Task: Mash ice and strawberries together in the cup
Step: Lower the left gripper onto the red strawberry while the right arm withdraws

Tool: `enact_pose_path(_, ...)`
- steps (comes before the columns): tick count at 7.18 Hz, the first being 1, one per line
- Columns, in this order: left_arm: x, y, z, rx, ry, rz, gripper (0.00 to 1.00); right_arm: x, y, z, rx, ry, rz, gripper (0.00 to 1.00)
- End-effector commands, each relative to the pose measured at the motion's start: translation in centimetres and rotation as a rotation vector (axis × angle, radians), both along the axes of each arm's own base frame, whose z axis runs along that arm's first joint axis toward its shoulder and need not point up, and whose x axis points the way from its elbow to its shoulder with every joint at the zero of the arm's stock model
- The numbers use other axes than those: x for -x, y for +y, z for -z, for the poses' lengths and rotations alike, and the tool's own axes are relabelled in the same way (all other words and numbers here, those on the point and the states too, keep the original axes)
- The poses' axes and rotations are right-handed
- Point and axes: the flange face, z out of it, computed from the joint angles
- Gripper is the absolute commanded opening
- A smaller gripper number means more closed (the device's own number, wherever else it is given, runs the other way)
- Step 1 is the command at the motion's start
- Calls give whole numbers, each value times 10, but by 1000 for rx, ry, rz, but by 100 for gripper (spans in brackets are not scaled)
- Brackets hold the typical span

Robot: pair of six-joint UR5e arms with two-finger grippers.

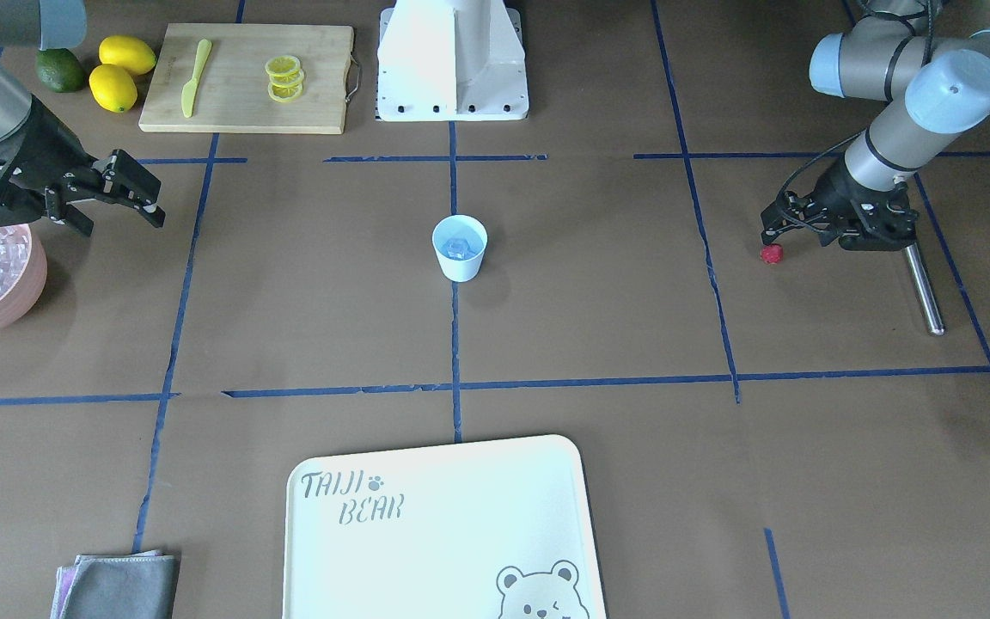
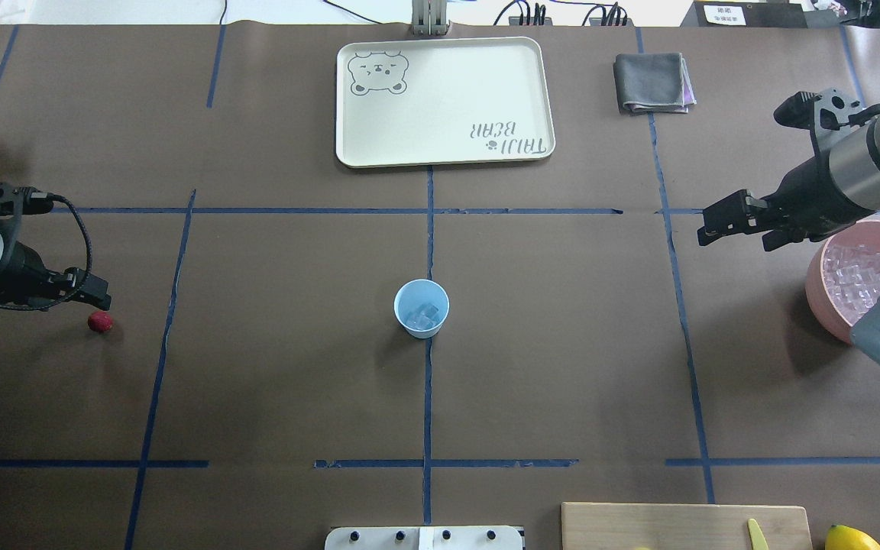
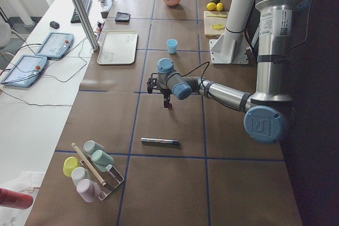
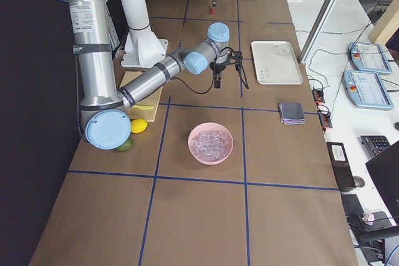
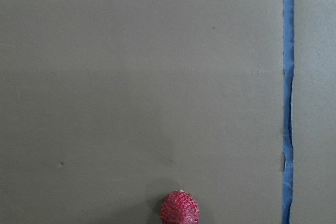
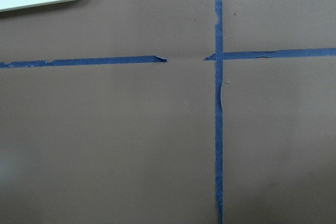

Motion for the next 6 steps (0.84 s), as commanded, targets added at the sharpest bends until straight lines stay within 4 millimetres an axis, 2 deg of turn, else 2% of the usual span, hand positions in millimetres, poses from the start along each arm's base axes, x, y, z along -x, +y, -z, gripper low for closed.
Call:
enact_pose_path(1,-20,-4,-8,14,-10,-20,100,0,0,1,-4,-2,1,99)
enact_pose_path(2,-24,-3,-10,18,-14,-27,100,0,0,1,-4,-2,1,99)
enact_pose_path(3,-25,-4,-23,35,-31,-27,100,0,0,2,-5,-3,1,99)
enact_pose_path(6,-29,-2,-27,39,-36,-38,100,0,0,3,-6,-4,0,99)
